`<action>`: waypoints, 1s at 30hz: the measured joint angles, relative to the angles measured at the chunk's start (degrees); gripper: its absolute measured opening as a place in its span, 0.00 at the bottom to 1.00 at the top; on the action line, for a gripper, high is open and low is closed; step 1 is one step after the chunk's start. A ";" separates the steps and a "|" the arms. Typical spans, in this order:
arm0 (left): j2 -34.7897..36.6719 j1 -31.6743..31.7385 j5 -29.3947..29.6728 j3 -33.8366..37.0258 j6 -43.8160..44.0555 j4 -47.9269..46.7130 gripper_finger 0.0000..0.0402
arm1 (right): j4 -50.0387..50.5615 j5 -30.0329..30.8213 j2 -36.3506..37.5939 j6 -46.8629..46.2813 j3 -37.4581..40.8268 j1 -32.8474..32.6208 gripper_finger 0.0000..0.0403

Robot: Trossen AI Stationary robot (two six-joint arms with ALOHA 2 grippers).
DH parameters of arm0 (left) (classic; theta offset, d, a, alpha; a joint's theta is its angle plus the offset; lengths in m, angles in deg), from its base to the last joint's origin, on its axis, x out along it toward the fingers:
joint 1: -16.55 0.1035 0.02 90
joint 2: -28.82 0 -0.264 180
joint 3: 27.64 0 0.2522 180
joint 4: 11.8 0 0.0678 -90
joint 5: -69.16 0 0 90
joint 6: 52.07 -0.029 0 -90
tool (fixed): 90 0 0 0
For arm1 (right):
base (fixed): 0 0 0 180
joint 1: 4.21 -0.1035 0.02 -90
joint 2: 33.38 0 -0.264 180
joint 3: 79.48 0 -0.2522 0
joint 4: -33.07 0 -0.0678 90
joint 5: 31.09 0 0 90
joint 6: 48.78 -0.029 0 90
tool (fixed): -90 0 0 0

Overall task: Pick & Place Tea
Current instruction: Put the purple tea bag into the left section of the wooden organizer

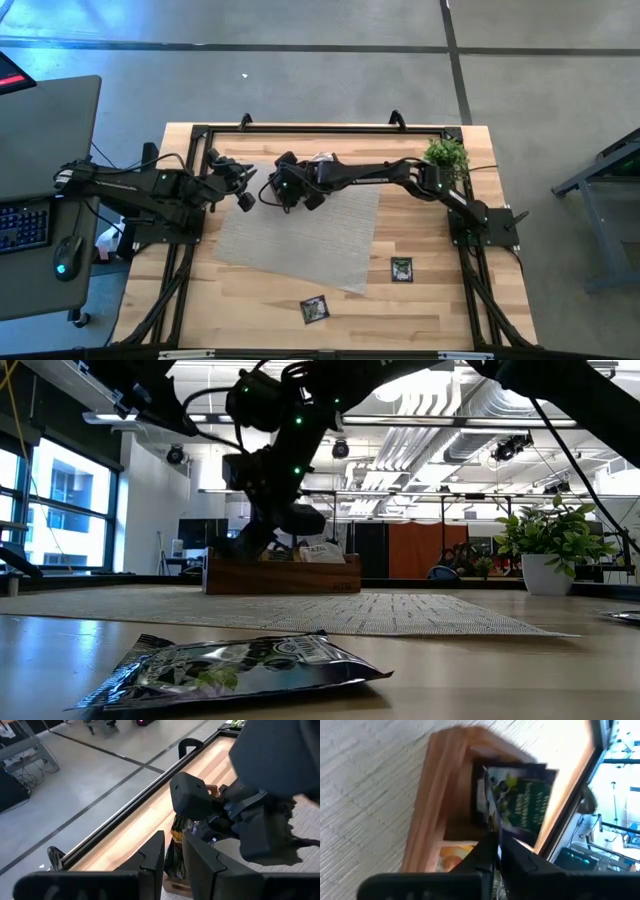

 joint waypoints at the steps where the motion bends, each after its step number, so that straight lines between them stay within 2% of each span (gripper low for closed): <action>1: -0.01 0.00 -0.06 0.00 0.03 -0.01 0.17 | 0.32 0.56 -0.23 0.03 0.00 -0.02 0.06; 9: -0.01 0.00 -0.08 0.00 0.03 0.05 0.17 | -3.48 1.35 -0.80 -0.09 0.02 0.24 0.26; 14: 0.00 0.00 -0.26 0.00 0.03 0.02 0.17 | -10.31 6.39 -0.78 -0.84 0.02 0.22 0.34; 19: 0.00 0.00 -0.28 0.00 0.03 0.02 0.17 | -13.08 13.60 -0.80 -1.37 -0.13 0.21 0.35; 26: 0.00 0.00 -0.47 0.00 0.79 -0.27 0.17 | -8.75 29.65 0.65 -4.47 -0.11 -2.01 0.32; 28: -0.01 -0.02 -2.02 0.01 1.46 -0.60 0.17 | -4.70 31.50 2.34 -7.42 -0.11 -3.03 0.31; 30: 0.00 -0.02 -4.30 0.02 1.51 -0.76 0.17 | 0.76 30.58 4.81 -12.85 -0.11 -3.96 0.30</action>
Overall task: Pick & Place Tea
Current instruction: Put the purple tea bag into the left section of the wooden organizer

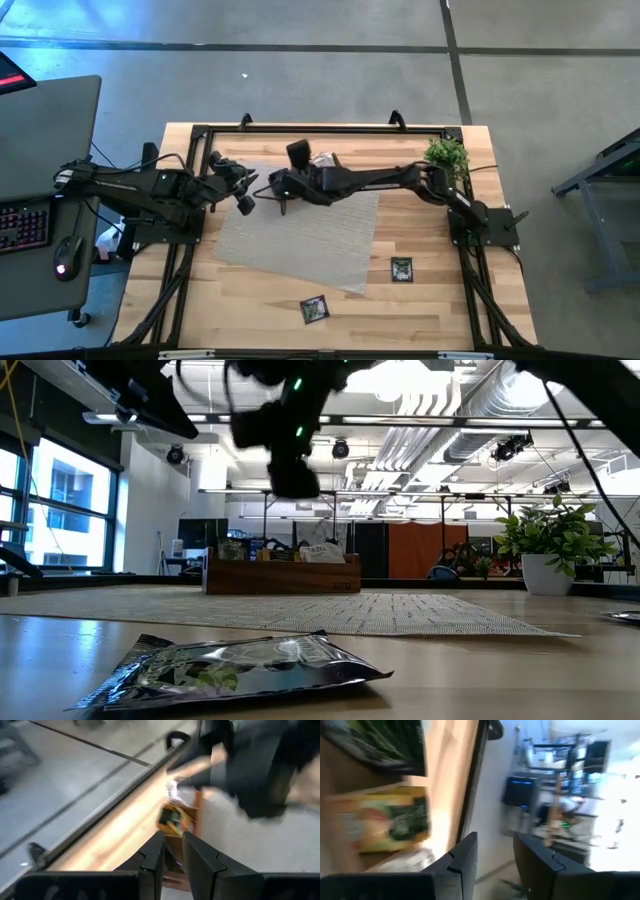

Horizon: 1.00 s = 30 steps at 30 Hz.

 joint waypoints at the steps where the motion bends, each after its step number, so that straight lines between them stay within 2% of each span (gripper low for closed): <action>1: 0.00 0.00 -1.23 0.00 0.02 -0.11 0.17 | 2.91 -0.84 1.35 -3.33 -0.02 -0.52 0.30; 4: -0.13 0.00 -4.50 0.03 -0.03 -0.11 0.17 | 14.06 -2.37 6.45 -16.12 0.09 -2.13 0.28; 8: -1.77 0.01 -5.23 1.02 -0.02 -0.07 0.17 | 28.57 -3.28 13.56 -35.50 2.63 -4.26 0.26; 10: -2.74 0.02 -6.04 1.39 -0.04 -0.06 0.17 | 31.82 -3.38 17.72 -42.61 6.90 -5.57 0.24; 13: -4.96 0.02 -7.63 1.60 -0.49 0.21 0.17 | 30.83 -4.76 24.07 -48.98 17.08 -7.90 0.21; 16: -8.25 0.02 -9.54 1.64 -1.50 3.11 0.17 | 20.64 -9.42 30.68 -54.23 29.71 -10.70 0.17; 22: -16.88 0.02 -15.01 1.64 -1.76 9.33 0.17 | -17.10 -23.40 39.58 -52.78 54.25 -15.49 0.08; 26: -20.74 0.02 -14.42 1.22 -1.73 11.10 0.17 | -39.04 -31.31 42.20 -49.25 64.14 -17.19 0.01; 30: -22.30 0.02 -17.78 1.03 -0.58 14.05 0.17 | -51.51 -36.50 42.60 -44.97 68.69 -18.13 0.04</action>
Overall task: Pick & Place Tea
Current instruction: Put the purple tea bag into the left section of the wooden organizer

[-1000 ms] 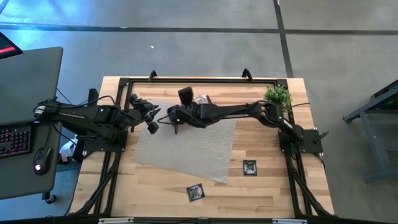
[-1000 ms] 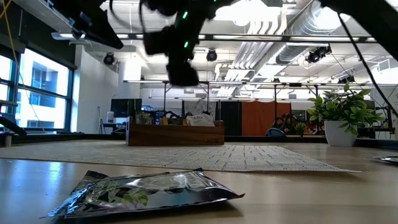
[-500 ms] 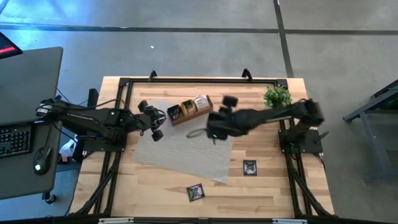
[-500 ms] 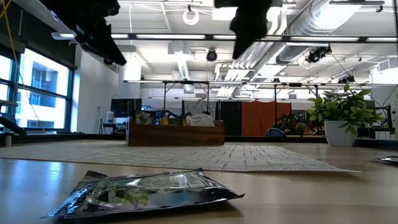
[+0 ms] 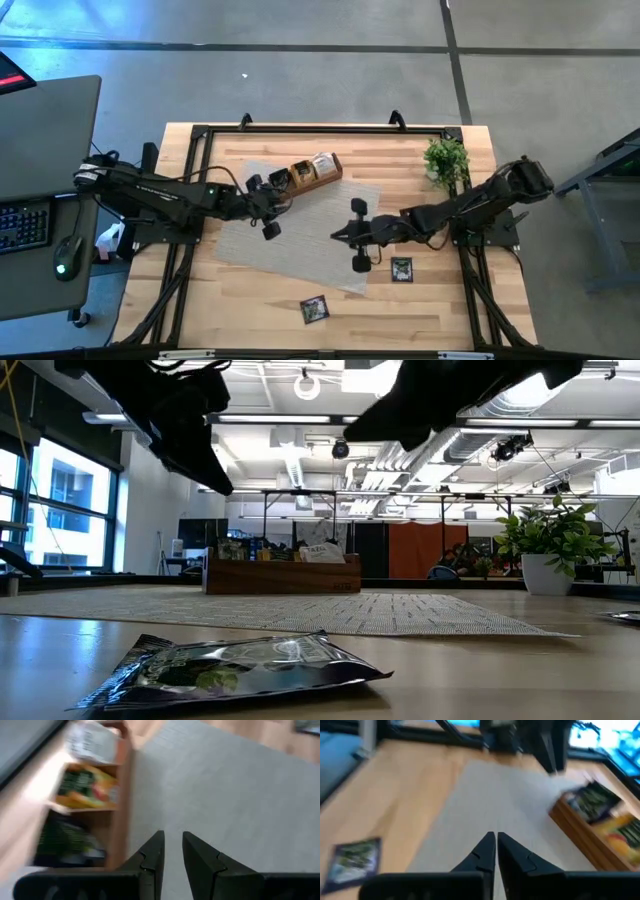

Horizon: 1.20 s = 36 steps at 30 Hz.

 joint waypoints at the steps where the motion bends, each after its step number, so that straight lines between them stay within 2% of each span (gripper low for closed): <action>1: -0.21 0.00 -1.66 0.00 0.36 0.53 0.17 | -1.21 -0.69 0.03 0.61 0.27 -0.03 0.05; 5: -0.23 0.00 -7.94 -0.04 0.41 3.17 0.17 | 0.36 -2.50 0.13 1.31 0.27 0.25 0.14; 8: -0.23 -0.02 -8.58 -0.04 0.48 3.06 0.17 | 6.64 -3.62 0.29 0.95 -0.61 0.32 0.21; 10: -0.23 -0.02 -7.77 -0.04 1.00 3.04 0.17 | 16.85 -5.00 0.67 -1.44 -2.94 0.32 0.25; 14: -0.23 0.00 -6.44 -0.04 2.32 3.01 0.17 | 44.61 -6.80 1.35 -11.61 -10.93 -0.08 0.33; 17: -0.23 0.00 -5.94 -0.04 3.56 2.99 0.17 | 63.33 -12.62 1.42 -20.24 -15.63 -0.23 0.36; 19: -0.23 -0.01 -5.85 -0.04 4.23 2.98 0.17 | 69.77 -17.81 1.46 -26.59 -16.02 -0.25 0.38; 21: -0.23 -0.02 -5.78 -0.04 4.79 2.98 0.17 | 72.01 -21.95 1.46 -31.65 -14.31 -0.96 0.39; 24: -0.23 0.00 -5.73 -0.04 4.84 2.95 0.17 | 71.76 -23.92 1.43 -33.28 -9.53 -3.05 0.40; 33: -0.23 0.00 -5.56 -0.04 4.75 2.95 0.17 | 58.33 -22.13 1.42 -33.08 0.45 -4.32 0.40; 36: -0.23 0.00 -5.58 -0.04 4.86 2.96 0.17 | 56.70 -20.48 1.38 -29.71 2.68 -4.71 0.40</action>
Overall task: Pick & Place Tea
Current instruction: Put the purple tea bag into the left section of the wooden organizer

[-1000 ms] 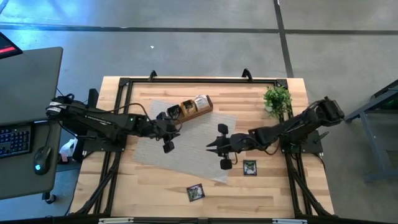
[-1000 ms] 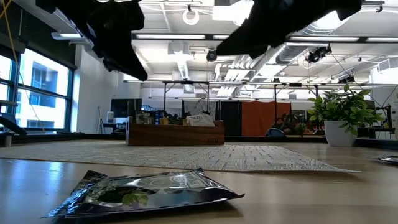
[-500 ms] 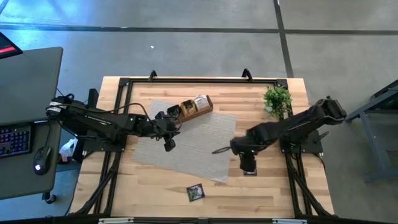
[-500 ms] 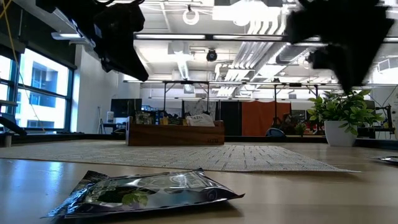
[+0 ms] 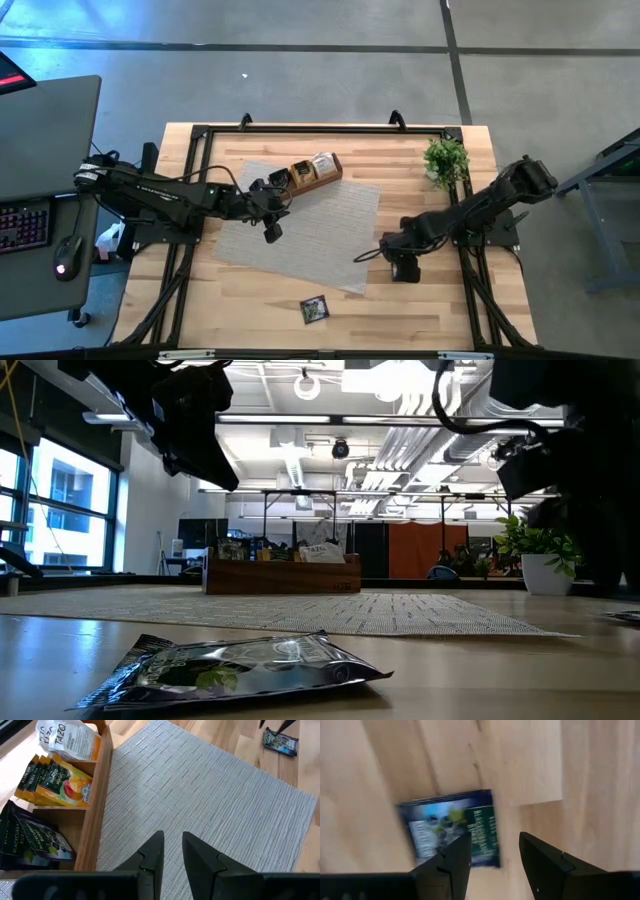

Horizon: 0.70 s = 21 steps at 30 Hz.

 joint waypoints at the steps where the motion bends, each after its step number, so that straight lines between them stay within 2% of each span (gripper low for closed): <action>1: 0.01 0.00 0.00 0.00 0.02 0.01 0.17 | -0.89 0.50 0.00 0.72 0.81 -0.21 0.40; 10: 0.01 0.00 1.32 0.00 1.50 0.08 0.17 | -11.46 -1.56 0.26 0.68 6.98 -0.48 0.40; 15: 0.01 0.02 2.42 0.00 1.91 0.09 0.17 | -12.15 3.10 0.43 4.05 9.22 -1.82 0.38; 18: 0.01 0.00 2.43 0.00 1.88 0.09 0.17 | -12.70 6.12 0.50 5.45 10.00 -3.31 0.32; 21: 0.01 0.02 2.45 0.00 1.88 0.09 0.17 | -13.68 7.22 0.50 5.19 10.17 -4.31 0.21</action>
